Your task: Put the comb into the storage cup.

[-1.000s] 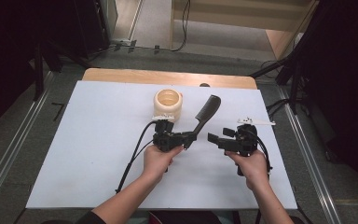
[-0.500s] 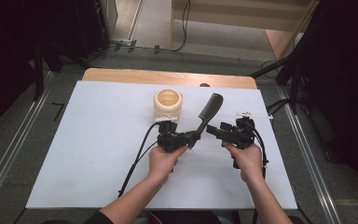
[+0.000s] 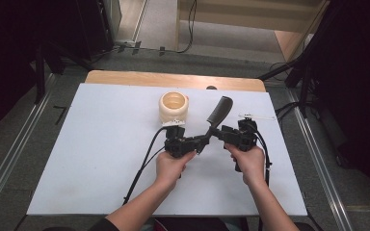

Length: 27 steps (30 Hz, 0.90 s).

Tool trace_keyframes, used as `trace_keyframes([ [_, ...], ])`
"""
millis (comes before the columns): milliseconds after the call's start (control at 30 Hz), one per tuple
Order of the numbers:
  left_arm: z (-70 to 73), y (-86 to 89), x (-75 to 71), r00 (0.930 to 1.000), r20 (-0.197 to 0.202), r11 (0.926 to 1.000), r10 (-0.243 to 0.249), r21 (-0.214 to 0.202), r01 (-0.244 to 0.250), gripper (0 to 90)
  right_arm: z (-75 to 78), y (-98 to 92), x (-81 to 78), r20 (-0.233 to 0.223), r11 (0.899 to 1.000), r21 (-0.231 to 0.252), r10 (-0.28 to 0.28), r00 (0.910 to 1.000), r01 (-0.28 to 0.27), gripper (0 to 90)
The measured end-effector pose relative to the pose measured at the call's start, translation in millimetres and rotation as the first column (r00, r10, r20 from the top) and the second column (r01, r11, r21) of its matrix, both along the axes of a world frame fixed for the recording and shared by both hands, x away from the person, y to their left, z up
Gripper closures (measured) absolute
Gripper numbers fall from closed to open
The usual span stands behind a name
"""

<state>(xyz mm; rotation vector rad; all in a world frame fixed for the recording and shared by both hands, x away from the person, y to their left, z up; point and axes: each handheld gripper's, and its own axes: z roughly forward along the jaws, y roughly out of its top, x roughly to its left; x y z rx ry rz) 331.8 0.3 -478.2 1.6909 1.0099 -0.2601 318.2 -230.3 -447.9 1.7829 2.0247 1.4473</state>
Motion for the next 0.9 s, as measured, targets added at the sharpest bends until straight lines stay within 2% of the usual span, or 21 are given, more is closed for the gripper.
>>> trace_keyframes([
  [233,-0.5,-2.7,-2.1,1.0,0.003,1.0,-0.006,-0.001,0.006,73.2,-2.7,5.9,4.6,-0.018,1.0,0.015,-0.009,0.9998,0.009,35.6],
  [433,-0.3,-4.6,-4.0,0.9999,0.011,1.0,-0.008,-0.002,0.008,73.2,-5.8,8.9,8.8,-0.058,0.999,0.044,-0.02,0.9981,0.023,39.9],
  [633,-1.0,-7.1,-5.7,0.9998,0.017,0.9999,-0.014,-0.006,0.014,73.2,-8.5,12.8,12.3,-0.102,0.997,0.056,-0.039,0.9941,0.045,49.5],
  [767,-1.2,-8.0,-6.1,0.9997,0.02,0.9998,-0.016,-0.006,0.016,73.2,-9.7,14.0,13.3,-0.112,0.997,0.053,-0.042,0.9928,0.049,53.8],
  [900,-2.2,-8.1,-5.9,0.9996,0.02,0.9998,-0.019,-0.006,0.019,73.2,-10.6,13.5,14.2,-0.133,0.996,0.075,-0.044,0.9901,0.054,57.5],
])
